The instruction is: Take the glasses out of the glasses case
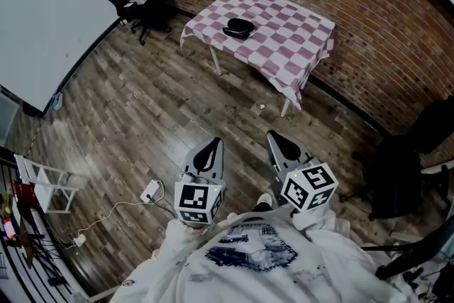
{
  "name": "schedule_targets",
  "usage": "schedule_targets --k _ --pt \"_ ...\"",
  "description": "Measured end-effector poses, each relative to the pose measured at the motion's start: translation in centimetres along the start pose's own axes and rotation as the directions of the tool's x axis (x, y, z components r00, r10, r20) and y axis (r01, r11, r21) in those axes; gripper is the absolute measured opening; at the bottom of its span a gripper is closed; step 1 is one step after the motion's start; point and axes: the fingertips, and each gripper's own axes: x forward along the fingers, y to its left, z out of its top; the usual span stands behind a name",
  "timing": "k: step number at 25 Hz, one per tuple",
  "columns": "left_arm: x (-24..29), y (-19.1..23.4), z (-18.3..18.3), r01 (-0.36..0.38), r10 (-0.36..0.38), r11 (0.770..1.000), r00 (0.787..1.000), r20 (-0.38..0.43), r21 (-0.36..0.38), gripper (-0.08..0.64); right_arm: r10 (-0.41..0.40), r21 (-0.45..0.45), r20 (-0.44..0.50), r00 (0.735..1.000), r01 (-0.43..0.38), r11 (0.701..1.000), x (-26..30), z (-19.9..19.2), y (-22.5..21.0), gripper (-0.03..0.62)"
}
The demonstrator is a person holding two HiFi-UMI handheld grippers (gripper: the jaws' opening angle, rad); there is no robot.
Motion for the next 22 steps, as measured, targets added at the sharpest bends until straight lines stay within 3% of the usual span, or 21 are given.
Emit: schedule_targets --k 10,22 --pt "3.1 0.2 1.4 -0.094 0.094 0.996 0.995 0.020 -0.001 0.009 0.052 0.018 -0.009 0.999 -0.052 0.998 0.6 1.1 -3.6 0.014" --pt "7.6 1.0 2.1 -0.105 0.106 0.994 0.993 0.057 -0.021 0.009 0.053 0.016 -0.014 0.998 -0.053 0.998 3.7 1.4 -6.5 0.014"
